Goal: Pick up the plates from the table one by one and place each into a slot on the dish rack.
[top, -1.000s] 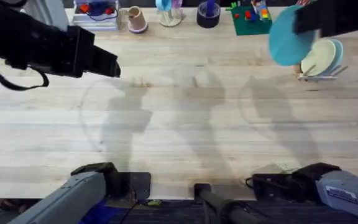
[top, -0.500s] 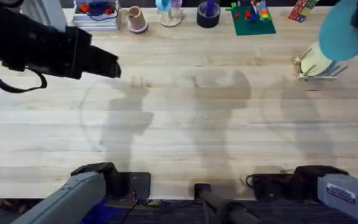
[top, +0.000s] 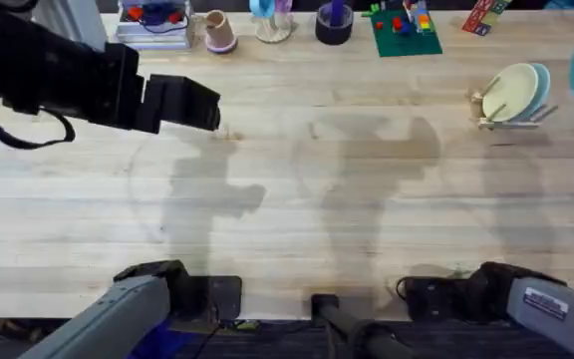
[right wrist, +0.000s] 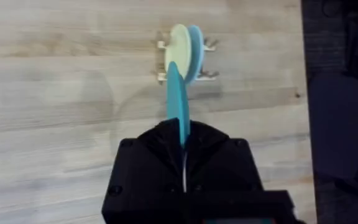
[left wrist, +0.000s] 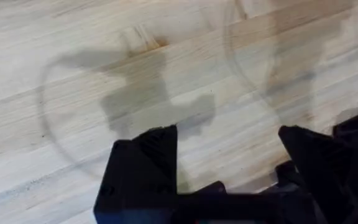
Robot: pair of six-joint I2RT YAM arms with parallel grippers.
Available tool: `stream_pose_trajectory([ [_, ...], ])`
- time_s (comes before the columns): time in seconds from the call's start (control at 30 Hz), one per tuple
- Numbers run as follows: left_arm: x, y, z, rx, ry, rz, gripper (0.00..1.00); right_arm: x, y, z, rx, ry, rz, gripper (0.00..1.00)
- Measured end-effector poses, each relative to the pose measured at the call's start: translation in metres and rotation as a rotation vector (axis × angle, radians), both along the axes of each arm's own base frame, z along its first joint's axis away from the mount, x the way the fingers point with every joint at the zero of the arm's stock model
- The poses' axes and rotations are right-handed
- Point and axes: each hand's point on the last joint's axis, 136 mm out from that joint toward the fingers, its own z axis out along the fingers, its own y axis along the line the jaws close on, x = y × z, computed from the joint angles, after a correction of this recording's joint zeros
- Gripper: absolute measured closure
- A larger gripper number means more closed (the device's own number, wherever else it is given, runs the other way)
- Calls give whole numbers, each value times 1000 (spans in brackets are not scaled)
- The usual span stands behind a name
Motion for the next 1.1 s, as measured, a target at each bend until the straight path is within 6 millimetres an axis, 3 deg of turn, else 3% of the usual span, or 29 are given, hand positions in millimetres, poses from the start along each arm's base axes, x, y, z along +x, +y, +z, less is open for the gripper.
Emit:
stream_pose_trajectory([
  [0.53,0,0,0,2,0,0,7,-11,-51,4,66,-61,-74,973],
  [0.9,0,0,0,2,0,0,7,20,-69,-19,77,-12,-34,973],
  [1.1,0,0,0,2,0,0,7,27,-78,-28,74,11,-27,973],
])
